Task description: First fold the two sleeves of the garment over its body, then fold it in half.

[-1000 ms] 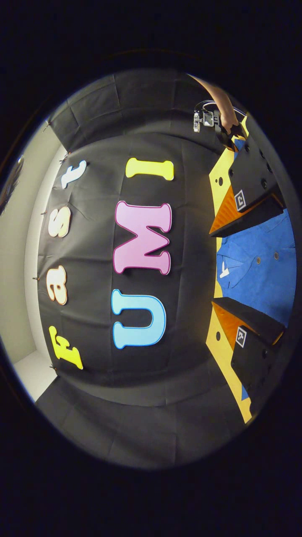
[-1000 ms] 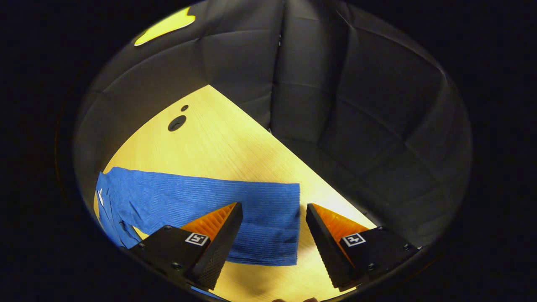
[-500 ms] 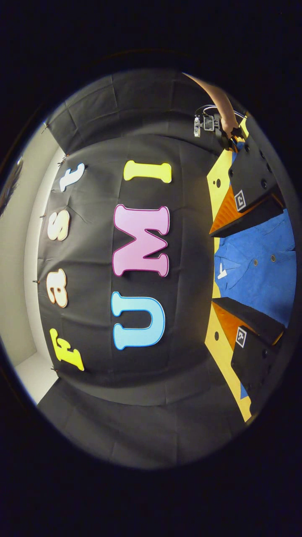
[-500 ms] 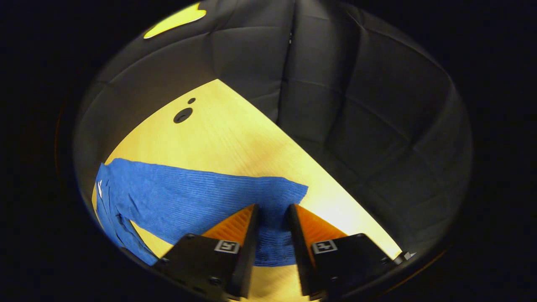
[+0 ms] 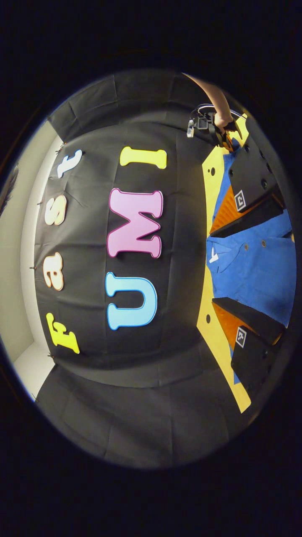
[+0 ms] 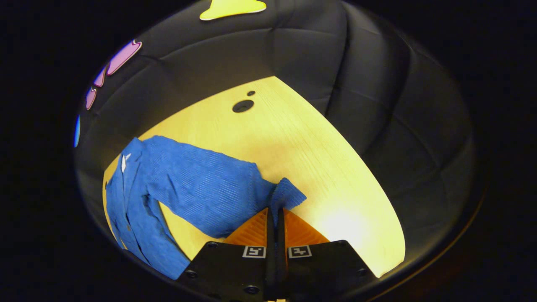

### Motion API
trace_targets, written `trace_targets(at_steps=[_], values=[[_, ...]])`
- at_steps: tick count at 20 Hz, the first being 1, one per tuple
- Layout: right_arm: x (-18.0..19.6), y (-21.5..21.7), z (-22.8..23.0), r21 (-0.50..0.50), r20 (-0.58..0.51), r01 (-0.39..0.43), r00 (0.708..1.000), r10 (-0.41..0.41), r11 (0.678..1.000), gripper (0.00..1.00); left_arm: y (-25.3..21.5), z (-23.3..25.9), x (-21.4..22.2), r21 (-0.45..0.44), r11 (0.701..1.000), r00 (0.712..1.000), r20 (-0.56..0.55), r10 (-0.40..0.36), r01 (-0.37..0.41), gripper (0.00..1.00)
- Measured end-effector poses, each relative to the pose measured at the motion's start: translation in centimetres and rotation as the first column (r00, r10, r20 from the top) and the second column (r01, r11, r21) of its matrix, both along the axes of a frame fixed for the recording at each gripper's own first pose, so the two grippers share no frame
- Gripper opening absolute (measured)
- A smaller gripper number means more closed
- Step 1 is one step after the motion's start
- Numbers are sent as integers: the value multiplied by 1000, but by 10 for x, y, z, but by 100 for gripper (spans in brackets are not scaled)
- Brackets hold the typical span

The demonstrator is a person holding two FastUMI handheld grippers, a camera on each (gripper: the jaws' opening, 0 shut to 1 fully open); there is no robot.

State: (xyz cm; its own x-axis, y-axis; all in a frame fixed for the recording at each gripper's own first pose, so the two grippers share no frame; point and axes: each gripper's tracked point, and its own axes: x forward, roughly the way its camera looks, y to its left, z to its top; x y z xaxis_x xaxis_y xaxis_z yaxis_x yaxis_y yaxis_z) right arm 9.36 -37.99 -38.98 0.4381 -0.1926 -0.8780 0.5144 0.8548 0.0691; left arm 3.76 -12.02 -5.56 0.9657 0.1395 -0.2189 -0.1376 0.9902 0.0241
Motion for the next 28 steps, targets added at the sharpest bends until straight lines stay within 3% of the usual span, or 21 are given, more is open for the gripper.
trace_targets(at_steps=[3,6,9,14,20,22,23,25,28], values=[[31,30,25,4,62,-53,997,52,999,5,24,9,-6,4,999,999,14,36,-36,82],[71,97,54,54,141,-145,981,136,988,4,48,13,-13,-8,997,997,27,77,-77,82],[101,174,71,79,196,-281,945,262,956,5,75,14,-23,-18,994,993,31,112,-112,82],[138,319,88,147,287,-502,846,449,852,5,122,17,-47,-25,983,982,32,184,-183,82],[144,481,79,118,309,-732,670,676,671,5,183,6,-77,-8,954,954,-14,299,-299,82],[146,523,72,119,306,-755,646,699,645,5,200,7,-87,-22,940,941,-12,339,-339,82],[147,534,70,119,299,-760,641,707,639,0,206,7,-91,-28,936,936,-12,351,-351,82],[147,549,68,100,291,-762,637,713,640,32,220,2,-99,-26,930,930,-23,366,-367,82],[151,539,97,18,350,-709,665,660,705,78,244,-14,-104,-34,921,921,-40,387,-389,82]])
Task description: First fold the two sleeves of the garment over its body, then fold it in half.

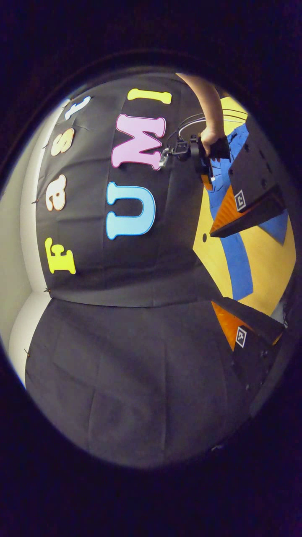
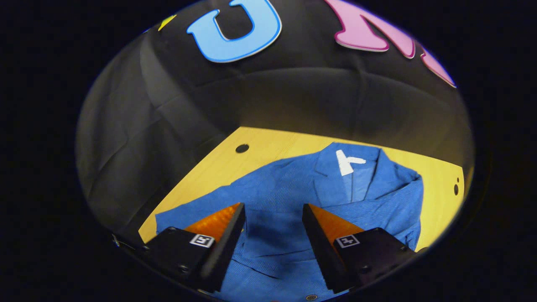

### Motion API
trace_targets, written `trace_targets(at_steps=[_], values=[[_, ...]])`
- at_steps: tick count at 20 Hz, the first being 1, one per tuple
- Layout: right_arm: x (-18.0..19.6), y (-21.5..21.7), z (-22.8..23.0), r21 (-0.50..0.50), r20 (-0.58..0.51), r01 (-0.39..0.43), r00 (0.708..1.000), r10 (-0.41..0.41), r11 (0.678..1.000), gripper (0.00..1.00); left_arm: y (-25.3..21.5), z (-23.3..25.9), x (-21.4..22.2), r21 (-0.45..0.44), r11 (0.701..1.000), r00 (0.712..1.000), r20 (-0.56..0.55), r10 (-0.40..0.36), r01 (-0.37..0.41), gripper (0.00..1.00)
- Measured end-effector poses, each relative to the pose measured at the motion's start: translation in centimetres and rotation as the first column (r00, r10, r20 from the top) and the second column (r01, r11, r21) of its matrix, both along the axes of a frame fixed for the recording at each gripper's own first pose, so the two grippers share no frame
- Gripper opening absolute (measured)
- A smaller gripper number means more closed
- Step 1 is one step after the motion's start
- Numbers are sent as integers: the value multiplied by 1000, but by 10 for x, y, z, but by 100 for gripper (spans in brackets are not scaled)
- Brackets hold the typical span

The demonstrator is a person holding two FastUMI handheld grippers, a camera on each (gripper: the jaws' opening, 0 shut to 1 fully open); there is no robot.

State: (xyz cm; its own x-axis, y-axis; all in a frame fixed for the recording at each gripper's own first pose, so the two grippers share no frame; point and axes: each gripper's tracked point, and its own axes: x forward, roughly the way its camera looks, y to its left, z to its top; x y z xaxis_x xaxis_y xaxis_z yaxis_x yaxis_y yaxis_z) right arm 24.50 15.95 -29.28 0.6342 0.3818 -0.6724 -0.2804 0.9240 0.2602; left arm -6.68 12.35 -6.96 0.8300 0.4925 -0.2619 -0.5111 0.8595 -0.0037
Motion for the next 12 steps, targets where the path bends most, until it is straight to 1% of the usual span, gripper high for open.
trace_targets(at_steps=[1,2,4,7,9,10,12], values=[[-2,-10,16,-4,41,17,999,-17,1000,84,8,-4,3,-9,1000,1000,-3,2,-2,82],[-5,-23,31,-19,84,34,996,-32,999,99,12,-8,7,-19,1000,1000,-3,3,-3,82],[-17,-50,67,-36,171,65,983,-58,997,99,25,-20,20,-46,999,1000,3,6,-5,82],[-39,-94,129,-5,291,143,947,-135,990,98,56,-56,40,-93,995,999,-29,24,-26,82],[-59,-126,168,11,352,202,916,-193,979,98,81,-86,53,-97,994,993,-115,39,-51,82],[-69,-141,189,21,391,229,894,-219,973,98,95,-105,59,-94,994,983,-180,45,-63,82],[-88,-172,226,24,470,284,843,-262,959,98,113,-146,67,-133,984,945,-321,67,-115,82]])
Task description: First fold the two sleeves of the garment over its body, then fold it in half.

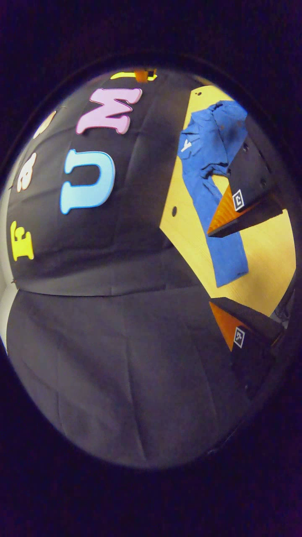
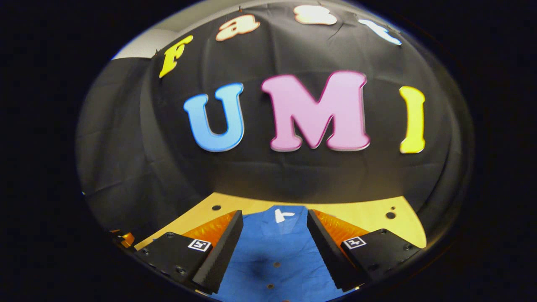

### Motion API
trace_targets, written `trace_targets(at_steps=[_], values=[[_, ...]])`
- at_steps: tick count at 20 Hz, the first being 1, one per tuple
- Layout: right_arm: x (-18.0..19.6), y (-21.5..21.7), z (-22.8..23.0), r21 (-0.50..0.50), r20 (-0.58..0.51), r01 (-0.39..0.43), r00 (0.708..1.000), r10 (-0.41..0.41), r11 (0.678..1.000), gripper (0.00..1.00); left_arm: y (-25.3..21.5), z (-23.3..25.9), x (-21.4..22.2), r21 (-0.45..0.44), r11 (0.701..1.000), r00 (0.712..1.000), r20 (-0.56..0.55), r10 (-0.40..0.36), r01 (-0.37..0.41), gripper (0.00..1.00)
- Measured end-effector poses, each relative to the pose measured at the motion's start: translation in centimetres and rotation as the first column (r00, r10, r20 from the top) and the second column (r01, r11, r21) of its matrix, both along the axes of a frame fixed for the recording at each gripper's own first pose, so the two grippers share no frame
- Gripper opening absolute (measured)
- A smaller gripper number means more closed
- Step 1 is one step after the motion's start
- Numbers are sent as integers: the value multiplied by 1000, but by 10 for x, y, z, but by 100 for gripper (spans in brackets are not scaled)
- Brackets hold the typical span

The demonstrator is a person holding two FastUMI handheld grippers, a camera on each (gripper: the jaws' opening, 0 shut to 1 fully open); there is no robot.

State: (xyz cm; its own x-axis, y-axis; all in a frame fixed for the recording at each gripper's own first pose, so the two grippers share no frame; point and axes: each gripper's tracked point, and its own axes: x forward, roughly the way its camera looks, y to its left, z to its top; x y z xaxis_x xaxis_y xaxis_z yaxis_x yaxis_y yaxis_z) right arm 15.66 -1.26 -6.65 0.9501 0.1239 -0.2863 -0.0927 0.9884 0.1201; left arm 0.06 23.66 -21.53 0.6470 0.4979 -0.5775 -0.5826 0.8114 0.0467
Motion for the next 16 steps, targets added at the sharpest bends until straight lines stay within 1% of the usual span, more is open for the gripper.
trace_targets(at_steps=[1,3,5,6,7,9,10,12,13,14,15,16], values=[[-13,-15,19,-16,39,28,999,-27,999,97,4,-19,11,-37,999,999,-37,17,-18,85],[-45,-34,49,-41,93,78,993,-74,996,97,14,-50,28,-104,992,993,-108,54,-65,85],[-77,-55,73,-41,122,129,985,-123,991,96,18,-77,34,-198,976,985,-165,56,-88,85],[-89,-68,82,-51,141,167,977,-158,985,97,22,-87,33,-230,967,977,-207,58,-106,85],[-102,-80,89,-56,157,203,969,-192,978,97,27,-95,33,-246,960,964,-259,66,-132,85],[-125,-103,104,-59,184,273,948,-259,960,97,33,-112,35,-225,960,932,-354,80,-168,85],[-134,-113,110,-60,195,305,937,-289,950,97,29,-120,37,-220,960,919,-387,75,-172,85],[-152,-133,118,-65,203,360,918,-341,931,97,27,-133,41,-262,951,909,-415,44,-166,85],[-160,-140,120,-64,200,381,910,-362,922,97,27,-137,40,-286,942,901,-431,39,-177,85],[-165,-144,120,-62,198,393,906,-375,917,97,33,-133,44,-283,943,915,-400,51,-176,85],[-169,-149,120,-63,196,404,902,-385,913,97,35,-133,43,-295,936,907,-418,52,-190,85],[-171,-150,117,-64,188,405,903,-387,912,96,36,-131,43,-292,941,911,-410,36,-169,87]])
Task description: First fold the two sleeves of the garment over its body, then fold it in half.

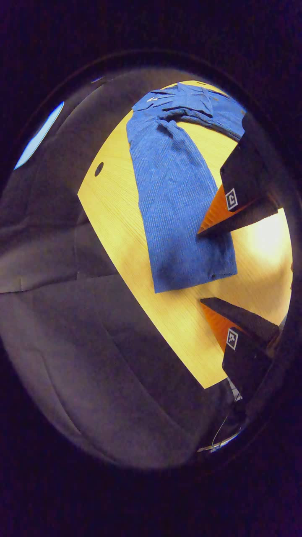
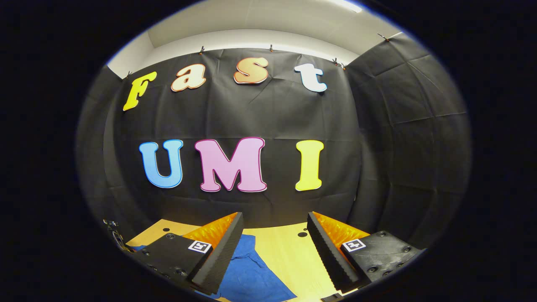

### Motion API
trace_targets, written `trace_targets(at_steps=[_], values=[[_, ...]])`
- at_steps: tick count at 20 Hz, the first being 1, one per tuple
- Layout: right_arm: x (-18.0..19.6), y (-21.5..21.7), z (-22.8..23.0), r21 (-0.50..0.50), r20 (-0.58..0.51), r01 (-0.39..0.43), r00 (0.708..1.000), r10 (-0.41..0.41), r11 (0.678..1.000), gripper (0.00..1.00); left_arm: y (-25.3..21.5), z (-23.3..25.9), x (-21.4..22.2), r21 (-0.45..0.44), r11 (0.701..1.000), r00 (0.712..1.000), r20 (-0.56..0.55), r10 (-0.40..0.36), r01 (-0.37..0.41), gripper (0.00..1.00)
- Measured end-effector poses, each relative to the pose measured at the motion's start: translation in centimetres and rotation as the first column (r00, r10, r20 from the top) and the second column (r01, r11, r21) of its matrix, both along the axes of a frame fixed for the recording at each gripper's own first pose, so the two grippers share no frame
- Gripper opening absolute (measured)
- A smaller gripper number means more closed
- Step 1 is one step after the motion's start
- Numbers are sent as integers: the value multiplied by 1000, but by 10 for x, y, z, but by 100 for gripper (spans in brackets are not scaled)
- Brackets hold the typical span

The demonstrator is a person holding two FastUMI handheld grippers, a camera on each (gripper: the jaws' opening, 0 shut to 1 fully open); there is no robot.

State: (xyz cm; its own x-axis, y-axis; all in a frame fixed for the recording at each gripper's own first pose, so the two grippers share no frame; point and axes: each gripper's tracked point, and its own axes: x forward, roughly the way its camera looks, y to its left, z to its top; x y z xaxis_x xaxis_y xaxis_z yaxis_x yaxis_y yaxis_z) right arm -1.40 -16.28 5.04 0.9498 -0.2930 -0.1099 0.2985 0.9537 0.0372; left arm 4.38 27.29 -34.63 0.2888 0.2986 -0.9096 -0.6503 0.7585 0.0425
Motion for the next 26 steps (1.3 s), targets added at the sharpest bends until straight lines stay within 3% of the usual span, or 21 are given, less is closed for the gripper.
trace_targets(at_steps=[4,5,6,8,9,15,18,20,22,24,26], values=[[4,5,-24,-10,-50,-41,998,41,999,97,-4,-3,17,-29,998,998,-25,-51,50,66],[10,9,-29,-17,-50,-65,997,64,998,97,-7,-2,21,-35,997,997,-25,-75,74,52],[16,10,-35,-26,-59,-88,994,87,996,97,-8,-5,26,-33,996,996,-19,-84,84,48],[25,9,-47,-27,-100,-128,987,125,991,97,-9,-7,29,-45,995,996,4,-85,85,13],[31,7,-49,-28,-110,-140,985,136,990,97,-9,-8,29,-56,995,996,9,-84,85,3],[54,-10,-82,8,-155,-142,978,141,990,96,-14,-2,30,-66,994,996,34,-81,83,0],[61,-20,-95,39,-182,-135,973,140,990,96,-43,34,71,-46,988,978,157,-135,144,0],[65,-25,-100,46,-192,-133,972,139,990,96,-80,69,112,-38,979,947,264,-185,202,0],[69,-30,-104,51,-198,-130,971,137,990,96,-125,104,143,20,953,893,344,-291,303,0],[69,-38,-114,55,-218,-117,968,126,992,96,-184,130,170,97,890,799,405,-445,446,0],[71,-49,-112,57,-204,-102,973,112,993,96,-256,142,191,83,818,702,469,-536,570,0]])
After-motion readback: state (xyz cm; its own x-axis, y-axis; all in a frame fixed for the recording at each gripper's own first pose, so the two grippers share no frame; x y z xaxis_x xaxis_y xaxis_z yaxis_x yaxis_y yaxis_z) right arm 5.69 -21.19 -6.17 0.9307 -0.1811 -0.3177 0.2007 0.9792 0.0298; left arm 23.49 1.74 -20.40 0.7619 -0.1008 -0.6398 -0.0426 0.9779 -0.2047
